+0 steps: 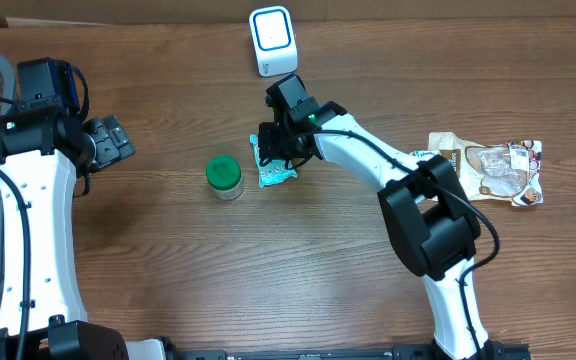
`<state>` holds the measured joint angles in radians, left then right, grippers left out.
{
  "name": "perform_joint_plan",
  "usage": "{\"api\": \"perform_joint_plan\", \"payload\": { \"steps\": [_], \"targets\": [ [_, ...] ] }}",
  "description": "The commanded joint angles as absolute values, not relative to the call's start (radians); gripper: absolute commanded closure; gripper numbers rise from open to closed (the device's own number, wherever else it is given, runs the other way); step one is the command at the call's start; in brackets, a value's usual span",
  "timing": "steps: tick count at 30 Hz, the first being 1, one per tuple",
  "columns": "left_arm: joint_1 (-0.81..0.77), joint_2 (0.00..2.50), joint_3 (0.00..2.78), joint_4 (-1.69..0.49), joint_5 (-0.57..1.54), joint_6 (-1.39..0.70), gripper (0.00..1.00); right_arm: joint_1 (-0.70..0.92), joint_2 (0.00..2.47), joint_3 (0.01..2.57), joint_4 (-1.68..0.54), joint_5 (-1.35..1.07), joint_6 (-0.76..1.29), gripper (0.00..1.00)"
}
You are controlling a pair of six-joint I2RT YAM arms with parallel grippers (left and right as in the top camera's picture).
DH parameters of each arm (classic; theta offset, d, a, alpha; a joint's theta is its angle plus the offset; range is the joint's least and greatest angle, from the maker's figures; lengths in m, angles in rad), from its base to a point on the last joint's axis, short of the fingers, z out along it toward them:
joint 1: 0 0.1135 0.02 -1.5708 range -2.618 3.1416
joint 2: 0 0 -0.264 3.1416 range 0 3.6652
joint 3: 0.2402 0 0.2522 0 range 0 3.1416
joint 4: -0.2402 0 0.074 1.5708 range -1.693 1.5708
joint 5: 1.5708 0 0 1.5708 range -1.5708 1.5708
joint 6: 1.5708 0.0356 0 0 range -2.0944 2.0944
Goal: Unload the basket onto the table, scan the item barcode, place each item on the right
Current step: 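Reach the right gripper to the teal wipes packet and grasp it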
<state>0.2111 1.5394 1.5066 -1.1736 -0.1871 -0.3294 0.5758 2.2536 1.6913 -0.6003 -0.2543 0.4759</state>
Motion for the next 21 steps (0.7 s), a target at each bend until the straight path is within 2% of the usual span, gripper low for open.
{"api": "perform_joint_plan", "payload": {
  "steps": [1,3,8,16,21],
  "targets": [
    [0.209,1.537,1.507,-1.171,-0.183,-0.310,0.01,0.560,2.336,1.701,-0.654,-0.210,0.502,0.96],
    [0.209,1.537,1.507,-1.171,-0.183,-0.310,0.01,0.551,2.347,1.701,-0.693,-0.209,0.501,0.96],
    [0.209,1.538,1.507,-1.171,-0.183,-0.310,0.01,0.515,2.347,1.703,-0.783,-0.210,0.429,0.81],
    [0.209,1.538,1.507,-1.171,-0.183,-0.310,0.00,0.421,2.347,1.710,-0.966,-0.210,0.044,0.78],
    [0.209,1.538,1.507,-1.171,-0.183,-0.310,0.01,0.403,2.346,1.826,-1.134,-0.248,-0.155,0.71]
  ]
}}
